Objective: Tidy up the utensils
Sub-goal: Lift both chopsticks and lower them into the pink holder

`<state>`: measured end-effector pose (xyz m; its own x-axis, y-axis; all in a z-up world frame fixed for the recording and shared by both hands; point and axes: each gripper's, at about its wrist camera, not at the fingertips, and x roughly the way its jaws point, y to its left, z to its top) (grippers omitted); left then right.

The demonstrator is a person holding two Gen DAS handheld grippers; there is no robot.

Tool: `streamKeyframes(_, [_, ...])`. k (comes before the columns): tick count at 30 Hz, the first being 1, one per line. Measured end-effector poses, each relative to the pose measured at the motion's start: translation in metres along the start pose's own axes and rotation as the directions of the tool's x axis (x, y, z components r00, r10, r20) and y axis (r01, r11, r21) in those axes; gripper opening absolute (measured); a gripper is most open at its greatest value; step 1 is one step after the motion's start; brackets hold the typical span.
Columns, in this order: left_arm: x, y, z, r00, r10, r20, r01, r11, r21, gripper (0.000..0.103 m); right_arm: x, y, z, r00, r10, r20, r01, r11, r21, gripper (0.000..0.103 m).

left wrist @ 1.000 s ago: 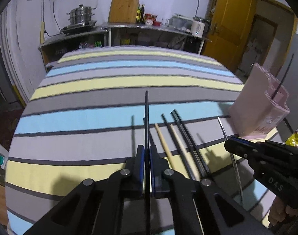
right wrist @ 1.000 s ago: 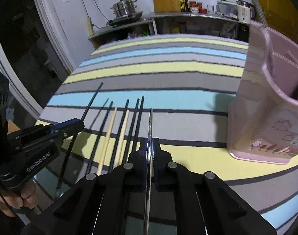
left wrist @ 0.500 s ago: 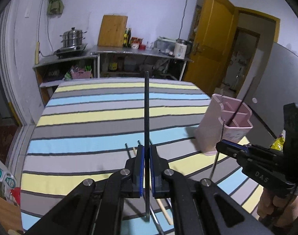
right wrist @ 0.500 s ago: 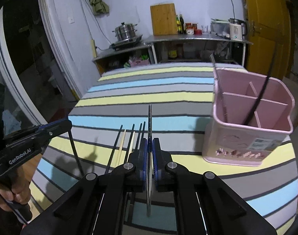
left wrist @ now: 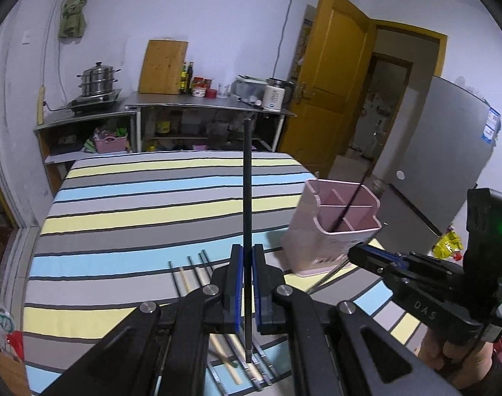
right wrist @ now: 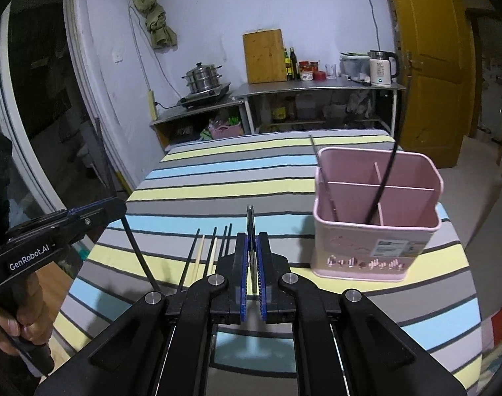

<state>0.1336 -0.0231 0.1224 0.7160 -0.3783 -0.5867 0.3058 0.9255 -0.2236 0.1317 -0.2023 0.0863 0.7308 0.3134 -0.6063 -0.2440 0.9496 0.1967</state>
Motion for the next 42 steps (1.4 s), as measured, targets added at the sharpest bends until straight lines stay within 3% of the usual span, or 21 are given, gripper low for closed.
streamKeyframes(12, [0.024,-0.040,0.024,0.995,-0.096,-0.014,0.096,0.995,0.022,0.005,-0.022,-0.025,0.006,0.999,-0.032,0.031,0.031,0.999,0.024,0.006])
streamKeyframes(23, [0.038,-0.072,0.080,0.985,-0.166,0.039,0.165,0.986,0.032,0.005,-0.055,-0.055,0.050,0.989,-0.079,0.123,0.075,0.997,0.031,0.005])
streamKeyframes(32, [0.064,-0.082,0.121,0.982,-0.172,0.076,0.171,0.985,0.013,0.005,-0.065,-0.075,0.092,0.973,-0.118,0.200,0.111,0.993,0.043,0.006])
streamKeyframes(42, [0.107,-0.085,0.129,0.984,-0.157,0.080,0.157,0.988,0.005,0.005,-0.031,-0.091,0.097,0.977,-0.123,0.173,0.113,0.991,0.069,0.005])
